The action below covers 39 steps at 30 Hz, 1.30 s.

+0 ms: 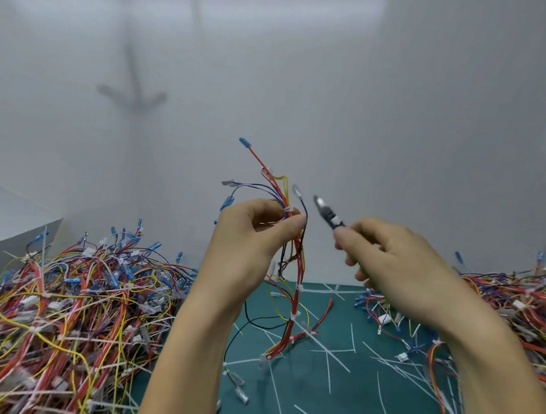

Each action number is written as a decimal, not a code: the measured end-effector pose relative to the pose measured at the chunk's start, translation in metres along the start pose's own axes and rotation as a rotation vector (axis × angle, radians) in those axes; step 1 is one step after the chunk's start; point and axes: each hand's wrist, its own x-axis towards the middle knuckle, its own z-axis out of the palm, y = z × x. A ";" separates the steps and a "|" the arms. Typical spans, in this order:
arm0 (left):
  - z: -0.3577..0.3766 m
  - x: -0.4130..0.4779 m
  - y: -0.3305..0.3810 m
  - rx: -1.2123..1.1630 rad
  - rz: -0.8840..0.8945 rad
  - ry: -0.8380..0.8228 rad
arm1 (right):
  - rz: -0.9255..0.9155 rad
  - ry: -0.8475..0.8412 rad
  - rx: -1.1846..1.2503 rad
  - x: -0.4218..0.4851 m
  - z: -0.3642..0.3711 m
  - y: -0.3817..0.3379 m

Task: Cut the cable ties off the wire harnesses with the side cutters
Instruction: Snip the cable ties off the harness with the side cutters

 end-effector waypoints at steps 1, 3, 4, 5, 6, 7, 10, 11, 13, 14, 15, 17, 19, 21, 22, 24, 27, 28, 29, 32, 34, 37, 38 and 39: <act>0.000 0.000 0.001 0.000 0.003 -0.001 | 0.009 -0.034 -0.050 -0.001 0.001 -0.001; 0.000 0.000 0.001 -0.003 0.004 0.005 | 0.023 -0.072 -0.088 -0.002 0.002 -0.002; 0.000 0.000 0.001 -0.004 0.005 0.011 | 0.027 -0.082 -0.087 -0.003 0.002 -0.002; 0.000 0.000 0.001 -0.003 0.010 0.016 | 0.029 -0.086 -0.078 -0.003 0.002 -0.003; 0.000 0.000 0.002 -0.004 0.017 0.018 | 0.024 -0.084 -0.065 -0.003 0.002 -0.004; 0.000 -0.001 0.003 -0.010 0.024 0.019 | 0.018 -0.078 -0.051 -0.003 0.002 -0.005; 0.001 -0.003 0.006 -0.028 0.027 0.041 | -0.002 -0.054 -0.009 -0.003 0.004 -0.009; 0.001 -0.002 0.006 -0.027 0.021 0.048 | -0.007 -0.047 0.008 -0.003 0.006 -0.010; 0.001 -0.002 0.006 -0.010 0.016 0.056 | -0.013 -0.043 0.025 -0.002 0.008 -0.011; 0.001 -0.001 0.005 -0.002 0.015 0.061 | -0.014 -0.043 0.026 -0.002 0.010 -0.011; 0.001 -0.001 0.004 0.002 0.010 0.066 | -0.015 -0.043 0.027 -0.001 0.011 -0.011; 0.001 0.000 0.004 -0.009 -0.016 0.069 | -0.014 -0.043 0.037 -0.001 0.013 -0.012; 0.002 0.001 0.004 -0.019 -0.045 0.056 | -0.011 -0.041 0.048 -0.001 0.014 -0.012; 0.002 0.001 0.005 -0.006 -0.061 0.050 | -0.009 -0.049 0.055 -0.001 0.014 -0.012; 0.002 0.001 0.004 0.008 -0.064 0.054 | -0.007 -0.058 0.059 -0.002 0.014 -0.012; 0.003 0.002 0.004 0.041 -0.049 0.051 | -0.001 -0.070 0.064 -0.003 0.014 -0.012; 0.007 0.000 0.005 0.061 0.010 0.036 | 0.017 -0.083 0.089 -0.003 0.014 -0.014; 0.008 0.000 0.005 0.064 0.031 0.042 | 0.029 -0.086 0.116 -0.003 0.014 -0.016; 0.009 -0.001 0.005 0.067 0.051 0.050 | 0.042 -0.088 0.146 -0.003 0.014 -0.017; 0.009 -0.001 0.005 0.062 0.099 0.072 | 0.061 -0.094 0.213 -0.005 0.012 -0.019; 0.009 -0.002 0.005 0.042 0.112 0.079 | 0.052 -0.094 0.221 -0.006 0.010 -0.020; 0.008 -0.001 0.004 0.011 0.140 0.105 | 0.044 -0.091 0.225 -0.007 0.008 -0.021; 0.008 0.000 0.003 0.007 0.151 0.118 | 0.045 -0.090 0.230 -0.007 0.008 -0.021; 0.008 0.000 0.002 0.002 0.159 0.130 | 0.045 -0.089 0.233 -0.007 0.007 -0.021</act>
